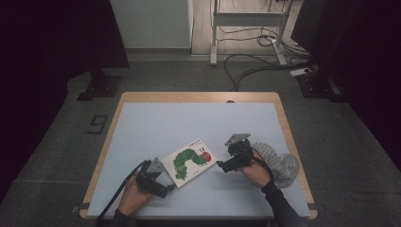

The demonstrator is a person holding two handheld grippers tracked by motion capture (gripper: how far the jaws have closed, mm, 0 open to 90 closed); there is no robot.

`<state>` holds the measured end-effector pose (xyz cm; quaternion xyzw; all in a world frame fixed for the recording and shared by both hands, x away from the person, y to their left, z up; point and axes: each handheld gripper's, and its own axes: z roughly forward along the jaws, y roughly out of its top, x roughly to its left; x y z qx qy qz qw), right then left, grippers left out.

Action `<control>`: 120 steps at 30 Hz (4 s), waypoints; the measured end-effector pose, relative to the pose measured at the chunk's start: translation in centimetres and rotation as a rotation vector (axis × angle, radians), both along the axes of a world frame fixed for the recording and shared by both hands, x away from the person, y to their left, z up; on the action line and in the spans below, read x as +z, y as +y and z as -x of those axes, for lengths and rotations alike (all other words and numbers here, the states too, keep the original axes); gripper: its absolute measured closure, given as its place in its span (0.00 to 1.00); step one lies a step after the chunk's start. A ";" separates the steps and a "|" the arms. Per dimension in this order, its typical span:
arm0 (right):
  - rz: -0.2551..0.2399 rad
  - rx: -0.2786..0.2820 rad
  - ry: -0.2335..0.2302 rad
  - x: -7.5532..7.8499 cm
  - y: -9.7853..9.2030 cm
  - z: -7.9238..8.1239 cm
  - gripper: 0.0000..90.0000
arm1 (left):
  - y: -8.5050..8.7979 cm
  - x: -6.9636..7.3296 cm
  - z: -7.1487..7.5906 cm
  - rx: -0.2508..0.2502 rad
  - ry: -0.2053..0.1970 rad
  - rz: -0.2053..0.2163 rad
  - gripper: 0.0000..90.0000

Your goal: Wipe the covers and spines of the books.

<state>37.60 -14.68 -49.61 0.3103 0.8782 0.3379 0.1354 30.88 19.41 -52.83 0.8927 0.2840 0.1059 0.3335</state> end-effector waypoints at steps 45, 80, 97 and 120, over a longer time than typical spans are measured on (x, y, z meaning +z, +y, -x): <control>-0.170 0.070 0.204 -1.4 6.0 -3.6 0.04 | -0.5 -0.1 -0.1 0.007 0.003 0.003 0.00; -0.048 0.184 0.164 1.6 4.7 -2.3 0.39 | -0.2 0.2 0.1 0.023 0.019 -0.008 0.00; -0.021 0.204 0.135 1.2 3.2 -0.1 0.50 | 0.3 1.3 -0.4 0.031 0.055 0.089 0.00; -0.010 0.178 0.098 0.2 1.8 2.0 0.56 | -1.3 2.0 -1.2 -0.015 0.073 0.064 0.04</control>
